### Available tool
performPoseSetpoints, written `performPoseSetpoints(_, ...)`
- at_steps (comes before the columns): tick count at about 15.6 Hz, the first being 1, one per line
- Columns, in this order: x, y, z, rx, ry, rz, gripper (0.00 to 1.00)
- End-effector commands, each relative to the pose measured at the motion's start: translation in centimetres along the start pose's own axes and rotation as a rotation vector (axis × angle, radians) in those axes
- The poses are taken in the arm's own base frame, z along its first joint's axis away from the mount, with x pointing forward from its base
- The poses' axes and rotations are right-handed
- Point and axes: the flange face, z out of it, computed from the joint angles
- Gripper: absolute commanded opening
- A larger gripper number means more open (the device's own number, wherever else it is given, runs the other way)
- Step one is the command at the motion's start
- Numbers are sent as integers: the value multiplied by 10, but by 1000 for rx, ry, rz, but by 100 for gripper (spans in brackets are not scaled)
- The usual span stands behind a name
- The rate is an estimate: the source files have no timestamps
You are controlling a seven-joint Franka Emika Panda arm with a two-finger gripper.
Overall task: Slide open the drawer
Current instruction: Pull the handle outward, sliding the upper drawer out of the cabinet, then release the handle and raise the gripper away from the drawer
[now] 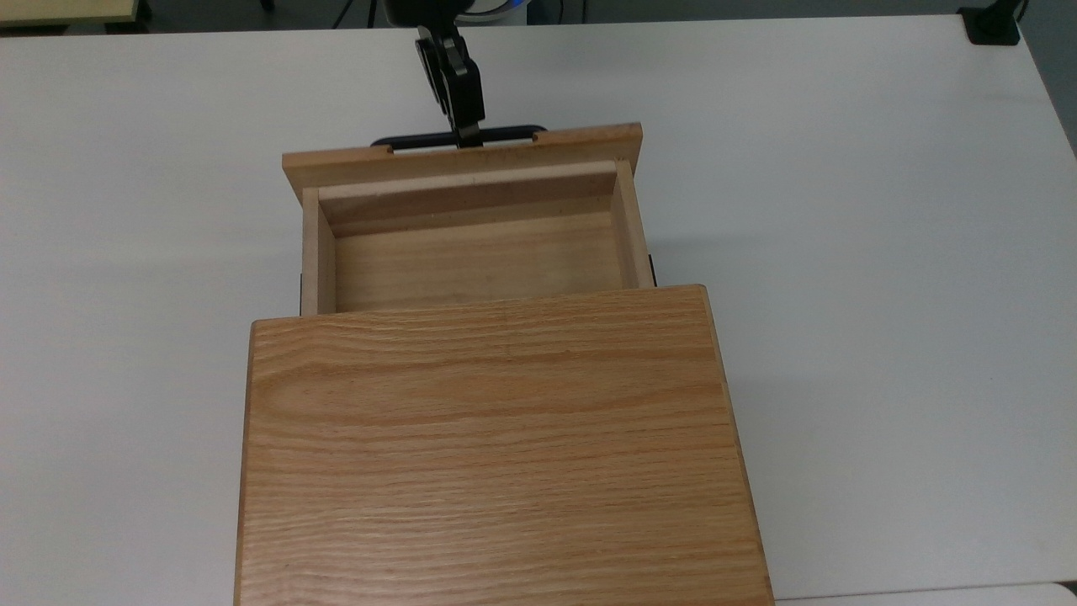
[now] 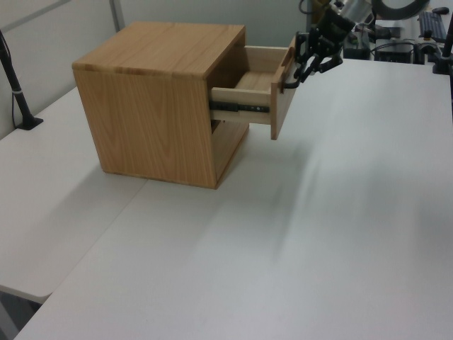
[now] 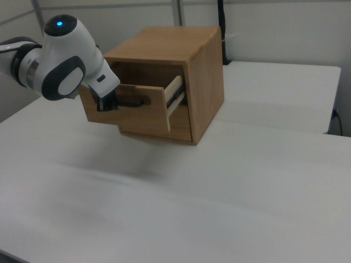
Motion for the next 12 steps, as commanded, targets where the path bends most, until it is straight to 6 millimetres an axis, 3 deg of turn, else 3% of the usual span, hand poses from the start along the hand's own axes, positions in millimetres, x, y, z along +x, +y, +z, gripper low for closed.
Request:
performPoseSetpoints(1, -3, 10, -30, 7, -57, -76, 0)
performPoseSetpoints(5, 6, 20, -40, -13, -118, -89, 2)
performPoseSetpoints(6, 6, 19, -40, -15, -119, -89, 8)
performPoseSetpoints(8, 5, 21, -34, -39, -133, -92, 100)
performPoseSetpoints(12, -4, 26, -39, -108, -233, -309, 100)
